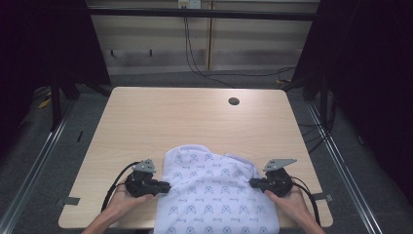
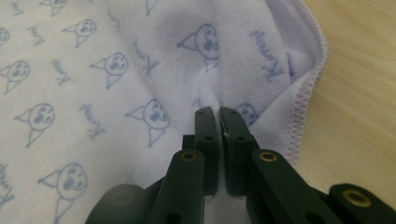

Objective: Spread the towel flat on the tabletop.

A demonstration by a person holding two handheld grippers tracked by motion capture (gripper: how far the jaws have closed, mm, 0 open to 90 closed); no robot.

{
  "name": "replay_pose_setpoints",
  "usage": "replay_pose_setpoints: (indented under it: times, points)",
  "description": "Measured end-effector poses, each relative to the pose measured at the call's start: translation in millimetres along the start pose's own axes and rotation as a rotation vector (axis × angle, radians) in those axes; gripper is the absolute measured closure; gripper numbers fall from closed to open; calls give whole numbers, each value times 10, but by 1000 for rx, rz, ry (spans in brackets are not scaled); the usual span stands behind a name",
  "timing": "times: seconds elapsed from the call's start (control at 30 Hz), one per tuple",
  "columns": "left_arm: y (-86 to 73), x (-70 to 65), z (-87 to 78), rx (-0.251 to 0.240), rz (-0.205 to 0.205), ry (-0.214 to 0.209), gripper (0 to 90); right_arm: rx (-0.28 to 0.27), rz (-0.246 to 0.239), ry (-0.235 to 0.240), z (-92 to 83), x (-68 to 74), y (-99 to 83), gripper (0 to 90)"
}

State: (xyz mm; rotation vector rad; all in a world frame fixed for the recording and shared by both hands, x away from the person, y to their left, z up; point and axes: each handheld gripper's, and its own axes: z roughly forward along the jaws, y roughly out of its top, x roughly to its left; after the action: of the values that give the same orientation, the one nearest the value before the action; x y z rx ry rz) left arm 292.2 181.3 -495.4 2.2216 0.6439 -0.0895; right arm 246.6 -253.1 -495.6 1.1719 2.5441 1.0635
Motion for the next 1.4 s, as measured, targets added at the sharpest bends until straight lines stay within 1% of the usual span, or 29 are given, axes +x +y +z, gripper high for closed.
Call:
replay_pose_setpoints:
  times: [0.07,0.1,0.13,0.2,0.33,0.4,0.43,0.47,0.53,0.6,0.67,0.7,0.8,0.83,0.87,0.9,0.93,0.97,1.0,1.03,1.07,1.1,1.13,1.2,1.23,1.3,1.33,1.37,1.4]
  points:
    - [122,115,63,-39,-19,53,714,7,0,16,-12,20,-13,861]
    - [122,115,63,-39,-19,53,706,11,2,22,-15,29,-16,860]
    - [177,198,123,-55,-31,108,705,18,2,29,-24,49,-22,858]
    - [200,237,160,-41,-40,123,699,21,1,35,-29,65,-28,857]
    - [174,214,170,-18,-13,113,844,37,-8,65,-83,153,-71,789]
    - [143,195,151,-14,-13,98,898,-31,-10,67,-146,107,-2,769]
    - [143,195,151,-14,-13,98,899,-31,-10,67,-146,107,-2,769]
    - [142,198,152,-16,-13,93,899,-81,0,42,-156,18,130,769]
    - [140,204,154,-19,-20,91,898,-103,7,38,-148,-23,190,769]
    - [134,208,155,-24,-17,89,896,-138,16,0,-8,-189,470,737]
    - [130,209,154,-26,-13,91,894,-138,15,4,46,-223,527,729]
    - [125,212,152,-32,-18,81,882,-109,22,6,244,-294,661,691]
    - [129,215,141,-34,-24,73,828,-79,22,18,408,-317,714,662]
    - [134,226,124,-39,-23,70,778,-26,13,27,569,-303,736,644]
    - [159,269,70,-71,-41,74,767,-11,11,32,611,-297,733,634]
    - [159,269,70,-71,-41,74,756,-11,11,32,611,-297,733,634]
    - [198,355,-24,-135,-77,104,746,-9,12,30,629,-286,729,634]
    - [198,355,-24,-135,-77,104,736,-9,12,30,629,-286,729,634]
    - [209,420,-76,-180,-102,132,736,-6,11,30,623,-284,730,644]
    - [231,523,-96,-182,-137,155,690,-9,11,38,606,-284,715,728]
    - [231,523,-96,-182,-137,155,672,-9,11,38,606,-284,715,728]
    - [245,581,-73,-173,-142,180,672,-14,17,52,605,-280,708,775]
    - [248,619,-41,-180,-152,185,625,-22,14,62,574,-278,699,876]
    - [261,665,44,-164,-169,167,601,-35,21,71,551,-278,700,881]
    - [299,669,129,-131,-160,148,617,-61,38,79,481,-290,712,885]
    - [318,661,158,-128,-153,130,763,-75,43,80,451,-302,717,886]
    - [334,641,180,-137,-135,106,763,-98,56,82,408,-320,722,886]
    - [348,618,189,-137,-134,102,851,-123,63,76,352,-344,730,887]
    - [359,596,178,-136,-124,110,866,-139,69,68,301,-363,734,887]
